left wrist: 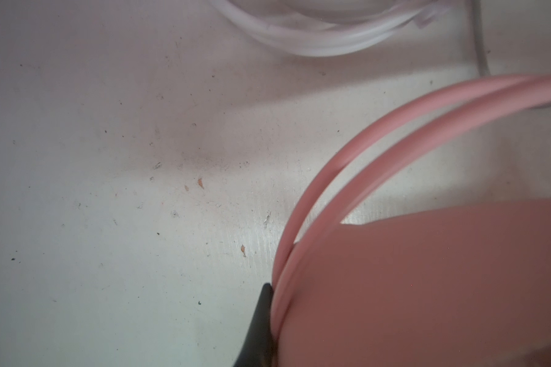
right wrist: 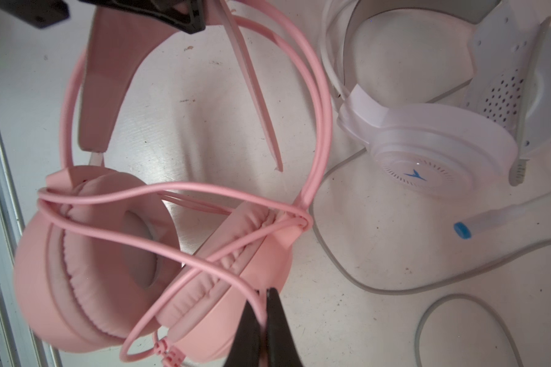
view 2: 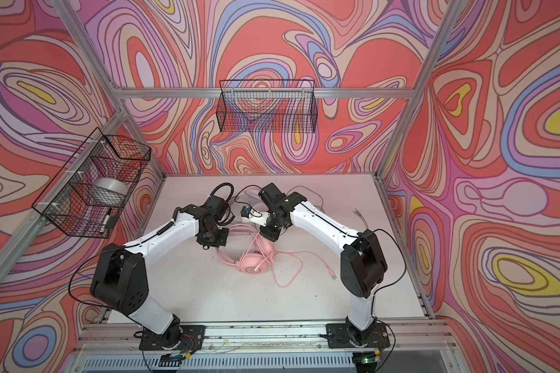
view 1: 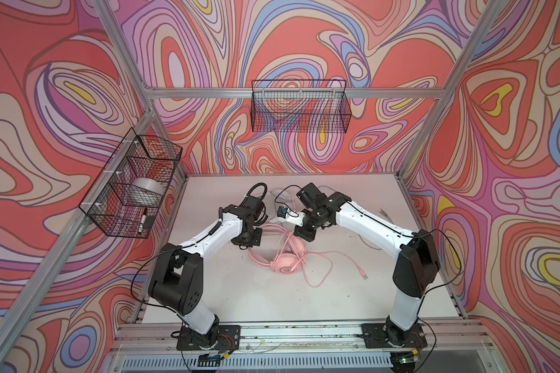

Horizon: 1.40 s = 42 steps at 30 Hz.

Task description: Wrap the headphones

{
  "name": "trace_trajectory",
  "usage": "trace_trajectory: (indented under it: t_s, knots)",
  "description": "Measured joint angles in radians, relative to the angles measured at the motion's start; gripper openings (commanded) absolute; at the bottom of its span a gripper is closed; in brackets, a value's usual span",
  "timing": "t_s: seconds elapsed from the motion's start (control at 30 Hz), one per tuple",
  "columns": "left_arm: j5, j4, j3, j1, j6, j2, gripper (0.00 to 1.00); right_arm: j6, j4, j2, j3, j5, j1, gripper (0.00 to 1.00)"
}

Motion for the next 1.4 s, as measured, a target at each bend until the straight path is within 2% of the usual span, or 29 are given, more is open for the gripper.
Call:
trace_trajectory:
  t_s: [0.13,0.4,0.87,1.4]
  knots:
    - [0.031,0.035,-0.028,0.0,0.009,-0.036,0.0,0.015,-0.001,0.045,0.05,0.014,-0.001,0.01]
    - [0.047,0.052,-0.037,0.0,0.03,-0.054,0.0,0.058,-0.021,0.111,0.11,0.008,-0.021,0.13]
    - [0.121,0.036,-0.066,-0.005,0.096,-0.097,0.0,0.14,0.011,0.171,0.136,-0.029,-0.124,0.21]
    - [0.211,0.045,-0.089,-0.005,0.106,-0.157,0.0,0.309,0.138,0.188,-0.093,-0.069,-0.21,0.23]
